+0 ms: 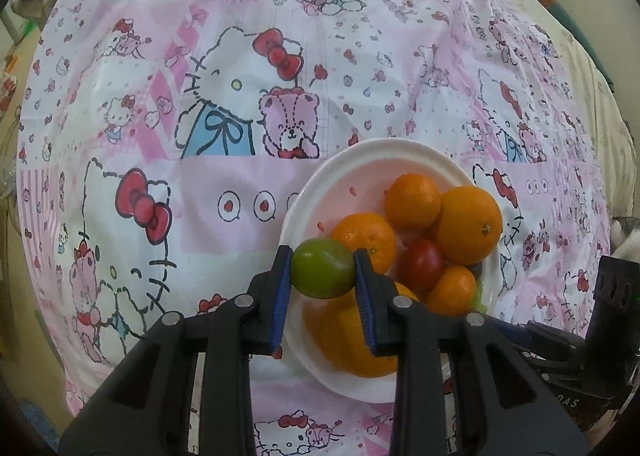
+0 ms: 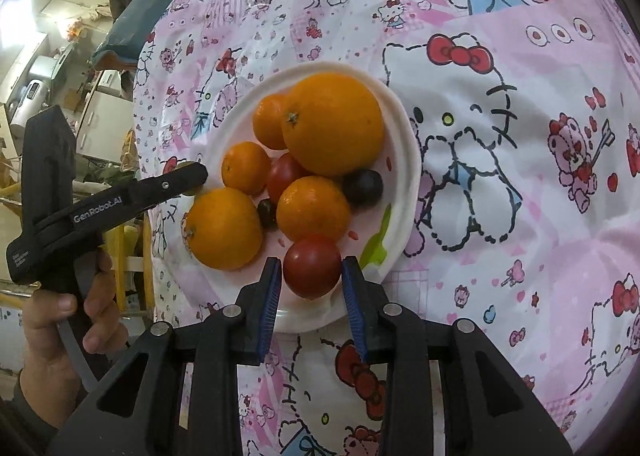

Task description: Organize fruits

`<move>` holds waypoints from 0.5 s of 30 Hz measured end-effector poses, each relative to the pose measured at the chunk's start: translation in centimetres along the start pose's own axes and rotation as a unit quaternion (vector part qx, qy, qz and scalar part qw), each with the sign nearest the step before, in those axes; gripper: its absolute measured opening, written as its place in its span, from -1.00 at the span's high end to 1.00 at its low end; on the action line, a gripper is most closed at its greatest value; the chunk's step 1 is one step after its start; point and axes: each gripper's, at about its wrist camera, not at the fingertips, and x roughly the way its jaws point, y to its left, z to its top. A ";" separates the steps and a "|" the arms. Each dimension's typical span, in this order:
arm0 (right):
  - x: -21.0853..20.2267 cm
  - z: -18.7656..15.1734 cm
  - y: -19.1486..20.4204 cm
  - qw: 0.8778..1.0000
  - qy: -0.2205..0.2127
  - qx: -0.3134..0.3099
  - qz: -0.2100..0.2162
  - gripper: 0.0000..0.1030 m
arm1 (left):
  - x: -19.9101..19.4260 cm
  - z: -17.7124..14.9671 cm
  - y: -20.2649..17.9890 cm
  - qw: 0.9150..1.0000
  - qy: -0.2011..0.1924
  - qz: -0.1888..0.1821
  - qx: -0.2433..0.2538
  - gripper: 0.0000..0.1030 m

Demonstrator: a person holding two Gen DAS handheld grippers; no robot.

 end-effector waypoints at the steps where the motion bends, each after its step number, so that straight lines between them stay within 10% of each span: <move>1: -0.1 0.1 0.0 1.000 -0.002 0.003 0.004 0.22 | 0.1 -0.1 0.0 1.000 0.002 -0.001 0.000 0.41; 5: -0.8 0.1 -0.3 0.999 -0.015 0.019 0.028 -0.17 | -0.5 -0.2 0.0 1.000 -0.009 -0.006 -0.002 -0.10; 15: -4.1 -0.2 -0.2 0.998 -0.058 0.012 0.023 -0.38 | -4.8 -0.9 0.1 0.995 -0.087 0.045 0.005 -0.11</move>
